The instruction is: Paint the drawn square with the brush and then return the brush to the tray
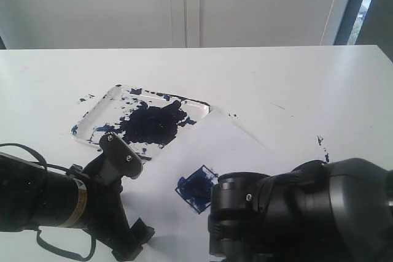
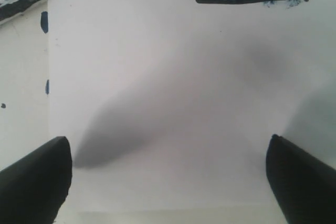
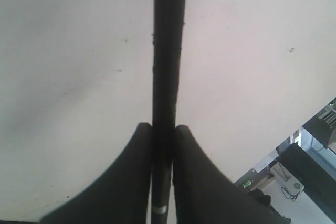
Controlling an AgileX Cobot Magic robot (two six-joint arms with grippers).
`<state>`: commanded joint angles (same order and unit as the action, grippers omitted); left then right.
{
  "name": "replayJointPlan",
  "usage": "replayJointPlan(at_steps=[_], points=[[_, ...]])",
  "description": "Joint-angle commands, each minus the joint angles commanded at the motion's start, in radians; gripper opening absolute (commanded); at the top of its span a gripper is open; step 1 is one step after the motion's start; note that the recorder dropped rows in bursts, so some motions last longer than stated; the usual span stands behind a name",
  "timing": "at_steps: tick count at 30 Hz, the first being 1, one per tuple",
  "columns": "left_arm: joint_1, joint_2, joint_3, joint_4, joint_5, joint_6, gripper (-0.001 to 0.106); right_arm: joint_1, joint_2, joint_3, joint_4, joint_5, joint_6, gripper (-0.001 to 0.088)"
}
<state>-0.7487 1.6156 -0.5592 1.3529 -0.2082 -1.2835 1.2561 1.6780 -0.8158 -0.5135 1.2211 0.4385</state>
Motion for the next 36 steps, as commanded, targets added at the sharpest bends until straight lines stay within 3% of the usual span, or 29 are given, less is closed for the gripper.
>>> replayJointPlan(at_steps=[11, 14, 20, 24, 30, 36], points=[[0.000, 0.000, 0.000, 0.000, 0.000, 0.000, 0.105, 0.000, 0.000, 0.000, 0.126, 0.000, -0.073, 0.0000], [0.000, 0.000, 0.000, 0.000, 0.000, 0.000, 0.105, 0.000, 0.000, 0.009, 0.088, 0.000, -0.061, 0.0000], [0.000, 0.000, 0.000, 0.002, 0.000, 0.000, 0.105, 0.000, 0.000, 0.131, -0.051, 0.000, 0.074, 0.0000], [0.000, 0.000, 0.000, 0.002, 0.000, 0.000, 0.105, 0.000, 0.000, 0.131, -0.085, 0.000, 0.107, 0.0000], [0.000, 0.000, 0.000, 0.002, 0.000, 0.000, 0.105, 0.007, 0.000, 0.128, -0.073, 0.000, 0.107, 0.0000], [0.000, 0.000, 0.000, 0.002, 0.000, 0.000, 0.105, 0.067, 0.000, 0.128, -0.036, 0.000, 0.096, 0.0000]])
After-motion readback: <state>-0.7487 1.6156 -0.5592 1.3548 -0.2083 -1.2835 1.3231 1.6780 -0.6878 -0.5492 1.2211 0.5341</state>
